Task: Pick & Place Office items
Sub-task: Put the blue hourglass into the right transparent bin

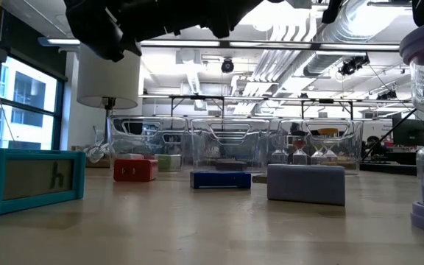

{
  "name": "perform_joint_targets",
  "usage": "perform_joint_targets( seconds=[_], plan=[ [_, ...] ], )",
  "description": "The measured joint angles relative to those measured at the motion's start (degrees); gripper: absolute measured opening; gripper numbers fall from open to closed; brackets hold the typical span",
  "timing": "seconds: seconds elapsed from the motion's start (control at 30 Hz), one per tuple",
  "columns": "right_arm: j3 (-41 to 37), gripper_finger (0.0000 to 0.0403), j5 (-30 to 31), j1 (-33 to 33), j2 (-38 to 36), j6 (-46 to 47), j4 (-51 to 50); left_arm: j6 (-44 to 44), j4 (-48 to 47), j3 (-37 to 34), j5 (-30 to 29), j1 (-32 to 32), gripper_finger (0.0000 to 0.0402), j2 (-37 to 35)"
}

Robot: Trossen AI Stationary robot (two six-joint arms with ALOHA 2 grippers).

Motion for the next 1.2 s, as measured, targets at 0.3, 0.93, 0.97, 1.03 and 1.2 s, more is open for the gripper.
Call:
perform_joint_targets(
  seconds=[0.3,0.93,0.97,1.03,1.2],
  plan=[
    [0.00,0.0143,0.58,-0.08,0.09,1.10,1.27,5.86,3.88,0.31,0.18,0.22,0.0344,-0.04],
    [9.86,0.0143,1.57,-3.02,12.31,-0.35,6.88,13.73,7.43,1.55,-9.62,0.30,0.0343,0.57],
    [10.32,0.0143,1.69,-3.02,13.00,-0.39,6.85,13.96,7.89,1.55,-10.26,0.24,0.0343,0.57],
    [10.96,0.0143,1.77,-3.02,13.93,-0.48,6.40,14.38,8.76,1.55,-10.83,0.18,0.0343,0.57],
    [11.69,0.0143,1.83,-3.02,15.10,-0.36,7.49,14.38,9.07,1.55,-10.98,0.18,0.0343,0.57]
  ],
)
